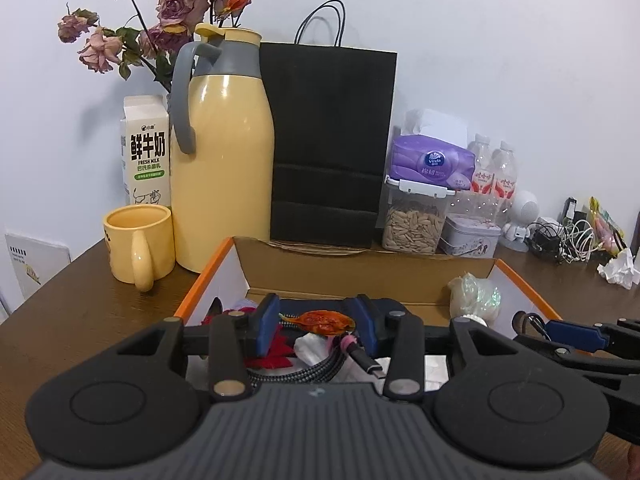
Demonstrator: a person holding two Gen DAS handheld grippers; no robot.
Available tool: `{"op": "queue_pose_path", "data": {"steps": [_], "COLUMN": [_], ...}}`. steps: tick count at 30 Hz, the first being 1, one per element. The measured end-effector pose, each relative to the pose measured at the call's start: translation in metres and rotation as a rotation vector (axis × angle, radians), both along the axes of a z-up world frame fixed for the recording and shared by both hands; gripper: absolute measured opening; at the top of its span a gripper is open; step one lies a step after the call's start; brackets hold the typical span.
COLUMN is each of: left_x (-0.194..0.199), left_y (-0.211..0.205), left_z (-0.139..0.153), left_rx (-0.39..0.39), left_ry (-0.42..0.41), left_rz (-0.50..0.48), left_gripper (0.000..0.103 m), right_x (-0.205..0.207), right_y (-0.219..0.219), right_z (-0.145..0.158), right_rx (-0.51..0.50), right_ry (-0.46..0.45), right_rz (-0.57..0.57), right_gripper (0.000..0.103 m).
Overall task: Organize objects
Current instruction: 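Lower the cable and orange toy into the box and open both tools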
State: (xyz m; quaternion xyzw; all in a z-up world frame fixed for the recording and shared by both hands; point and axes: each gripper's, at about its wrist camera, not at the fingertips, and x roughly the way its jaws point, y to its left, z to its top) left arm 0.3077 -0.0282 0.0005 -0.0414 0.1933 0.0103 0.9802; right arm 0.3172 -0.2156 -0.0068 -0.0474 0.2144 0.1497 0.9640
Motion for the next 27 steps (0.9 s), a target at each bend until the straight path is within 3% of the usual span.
{"op": "queue_pose_path", "data": {"steps": [3,5,7,10,11,14,27], "left_x": [0.001,-0.001,-0.005,-0.011,-0.013,-0.014,-0.020], "left_y": [-0.002,-0.002,-0.002,-0.002,-0.002,-0.002,0.002], "left_z": [-0.003,-0.004,-0.003,-0.001,-0.001,-0.001,0.000], "left_rx": [0.008,0.012,0.024,0.033,0.031,0.029,0.010], "left_ry": [0.003,-0.002,-0.025,-0.061,-0.068,-0.068,-0.066], "left_rz": [-0.002,0.009,0.024,0.030,0.027,0.027,0.020], "left_gripper": [0.045,0.057,0.078,0.100,0.103,0.103,0.103], "right_x": [-0.002,-0.002,-0.003,-0.005,-0.006,-0.009,-0.015], "right_y": [0.001,0.001,0.000,-0.002,-0.002,-0.003,-0.001], "right_z": [-0.003,-0.004,-0.004,-0.002,-0.002,0.000,0.000], "right_rx": [-0.007,-0.006,0.002,0.015,0.019,0.035,0.024], "right_ry": [0.014,0.018,0.016,0.007,0.000,-0.022,-0.037], "right_rz": [0.000,0.003,0.002,0.000,-0.004,-0.009,-0.016], "right_gripper": [0.036,0.036,0.038,0.061,0.074,0.102,0.103]}}
